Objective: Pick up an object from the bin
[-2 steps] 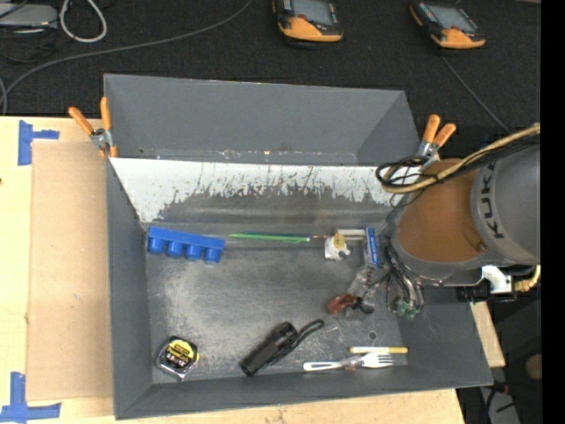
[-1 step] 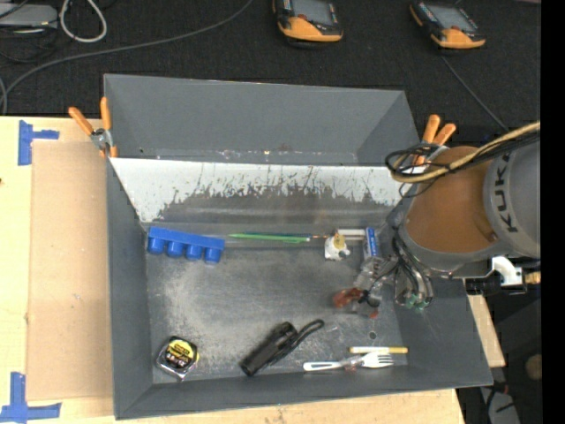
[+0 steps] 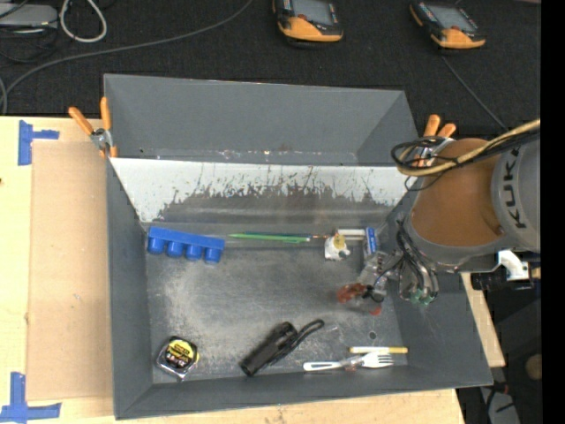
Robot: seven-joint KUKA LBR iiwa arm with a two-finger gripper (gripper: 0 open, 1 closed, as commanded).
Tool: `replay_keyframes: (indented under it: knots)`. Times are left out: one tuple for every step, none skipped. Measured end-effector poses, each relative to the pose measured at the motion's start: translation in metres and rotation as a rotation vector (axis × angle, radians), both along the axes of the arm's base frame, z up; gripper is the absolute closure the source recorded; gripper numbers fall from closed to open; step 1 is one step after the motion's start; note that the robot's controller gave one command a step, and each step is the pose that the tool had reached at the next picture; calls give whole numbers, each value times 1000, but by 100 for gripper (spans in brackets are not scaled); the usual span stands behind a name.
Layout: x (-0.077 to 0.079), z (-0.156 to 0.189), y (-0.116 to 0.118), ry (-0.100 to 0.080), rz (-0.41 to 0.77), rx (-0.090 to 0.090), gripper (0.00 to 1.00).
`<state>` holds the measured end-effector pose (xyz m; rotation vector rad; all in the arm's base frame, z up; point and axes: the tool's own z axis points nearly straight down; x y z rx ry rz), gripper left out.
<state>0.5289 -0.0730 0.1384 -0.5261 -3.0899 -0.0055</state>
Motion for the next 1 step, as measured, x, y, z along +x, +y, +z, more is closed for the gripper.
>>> replay_keyframes:
  knots:
    - [0, 14, 0, 1, 2, 1, 100]
